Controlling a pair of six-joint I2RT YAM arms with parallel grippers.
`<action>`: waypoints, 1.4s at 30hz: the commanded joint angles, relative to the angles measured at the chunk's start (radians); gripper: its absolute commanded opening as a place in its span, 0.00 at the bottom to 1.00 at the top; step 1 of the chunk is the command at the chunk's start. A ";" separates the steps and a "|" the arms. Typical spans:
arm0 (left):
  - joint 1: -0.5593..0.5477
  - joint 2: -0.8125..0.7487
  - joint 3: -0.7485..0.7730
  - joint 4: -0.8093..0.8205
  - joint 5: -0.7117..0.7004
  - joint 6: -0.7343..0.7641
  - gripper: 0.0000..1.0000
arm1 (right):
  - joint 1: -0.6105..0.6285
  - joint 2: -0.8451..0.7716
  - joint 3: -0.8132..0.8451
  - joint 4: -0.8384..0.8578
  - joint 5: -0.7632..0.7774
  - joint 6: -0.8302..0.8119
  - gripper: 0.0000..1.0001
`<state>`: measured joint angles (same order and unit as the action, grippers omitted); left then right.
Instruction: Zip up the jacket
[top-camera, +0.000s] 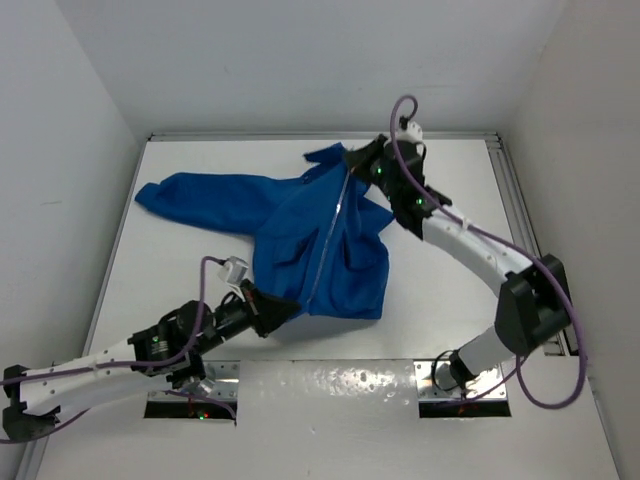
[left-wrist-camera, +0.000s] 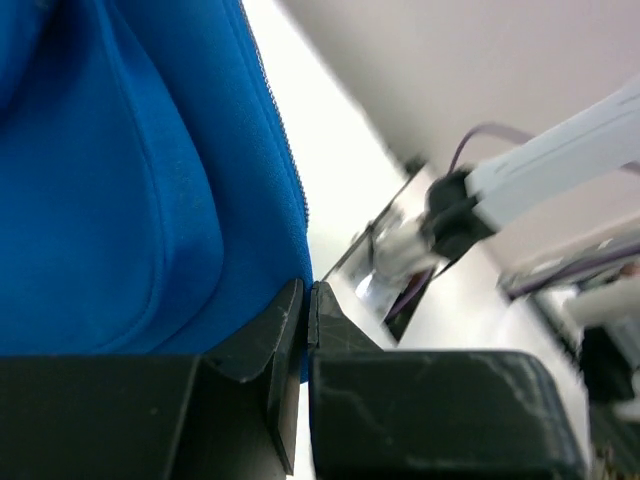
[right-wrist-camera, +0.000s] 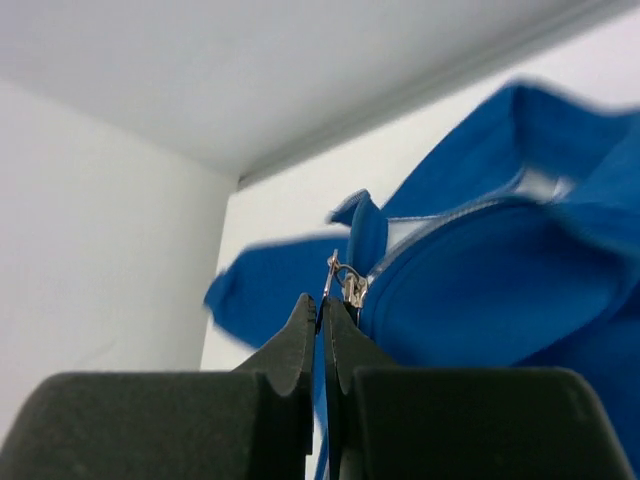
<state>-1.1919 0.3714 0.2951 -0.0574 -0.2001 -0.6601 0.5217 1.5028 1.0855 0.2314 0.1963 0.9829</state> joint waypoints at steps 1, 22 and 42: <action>-0.028 -0.093 0.052 -0.188 0.015 -0.018 0.00 | -0.127 0.113 0.261 0.030 0.114 -0.087 0.00; -0.028 0.067 0.269 -0.482 -0.432 -0.159 0.46 | -0.402 0.320 0.479 0.016 0.003 -0.043 0.00; -0.026 0.043 0.461 -0.403 -0.527 -0.035 0.89 | -0.402 -0.813 -0.344 -0.271 -0.428 -0.087 0.99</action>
<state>-1.2114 0.4576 0.7532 -0.4545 -0.7605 -0.6903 0.1196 0.7773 0.8654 0.0559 -0.1215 0.9085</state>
